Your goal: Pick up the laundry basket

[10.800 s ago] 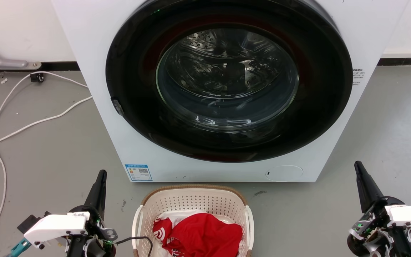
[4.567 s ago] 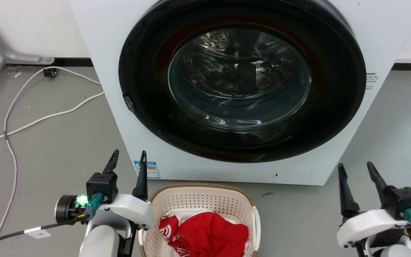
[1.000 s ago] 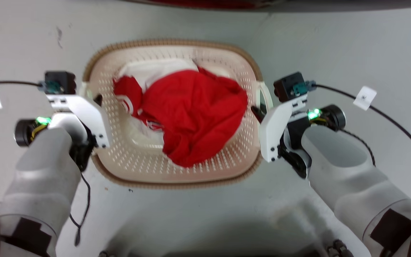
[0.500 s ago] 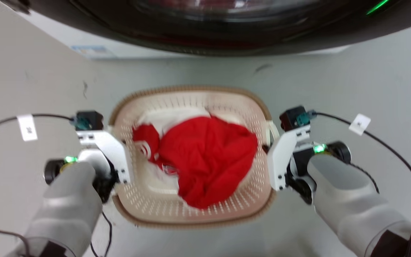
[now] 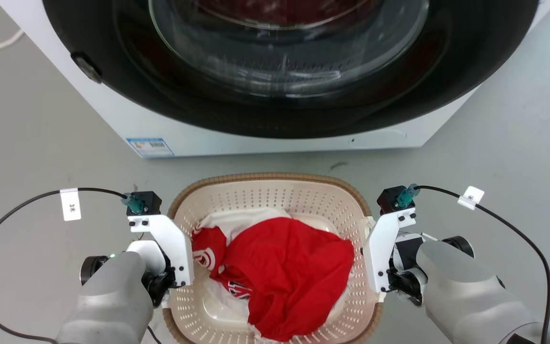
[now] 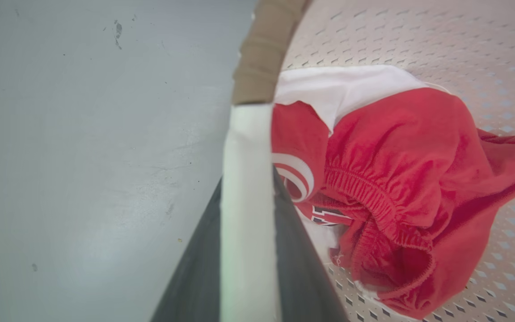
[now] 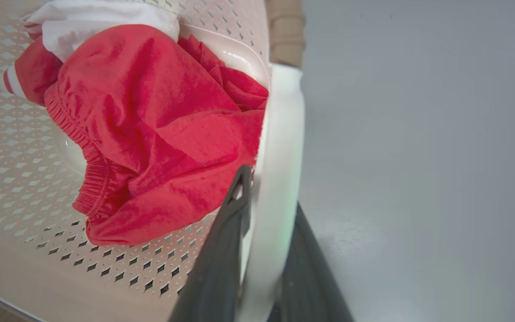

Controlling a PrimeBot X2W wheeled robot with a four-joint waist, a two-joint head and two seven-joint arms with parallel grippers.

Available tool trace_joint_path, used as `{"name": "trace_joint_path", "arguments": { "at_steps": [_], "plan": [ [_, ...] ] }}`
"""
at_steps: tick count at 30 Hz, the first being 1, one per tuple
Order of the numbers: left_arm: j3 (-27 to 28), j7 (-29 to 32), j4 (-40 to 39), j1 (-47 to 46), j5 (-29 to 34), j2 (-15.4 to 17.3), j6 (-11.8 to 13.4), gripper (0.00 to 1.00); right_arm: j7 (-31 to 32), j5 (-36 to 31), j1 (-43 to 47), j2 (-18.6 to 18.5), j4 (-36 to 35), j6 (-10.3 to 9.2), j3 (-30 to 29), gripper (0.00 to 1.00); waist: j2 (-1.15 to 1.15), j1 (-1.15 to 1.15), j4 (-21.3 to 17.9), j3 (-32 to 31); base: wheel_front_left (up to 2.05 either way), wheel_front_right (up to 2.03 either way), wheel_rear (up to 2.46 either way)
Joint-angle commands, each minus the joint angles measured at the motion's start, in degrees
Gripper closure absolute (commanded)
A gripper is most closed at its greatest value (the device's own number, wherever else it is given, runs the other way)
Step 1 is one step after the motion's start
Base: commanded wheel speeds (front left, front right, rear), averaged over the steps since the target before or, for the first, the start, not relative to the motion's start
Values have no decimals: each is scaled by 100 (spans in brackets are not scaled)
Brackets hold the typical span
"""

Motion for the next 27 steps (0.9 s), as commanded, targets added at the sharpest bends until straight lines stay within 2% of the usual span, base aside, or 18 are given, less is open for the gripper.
{"name": "trace_joint_path", "arguments": {
  "at_steps": [1,14,27],
  "plan": [
    [-71,128,-90,25,-53,-262,-76,100,128,72,26,287,-113,110,43,100,0,1,-17,-303,0,0,0],
    [-294,1076,21,-78,-233,-284,-75,100,1112,377,-144,265,49,109,112,100,0,1,-69,-1124,0,0,0],
    [-466,1738,61,-219,-341,-415,-76,100,1564,463,-378,233,227,109,135,100,0,1,-69,-1591,0,0,0]
  ]
}}
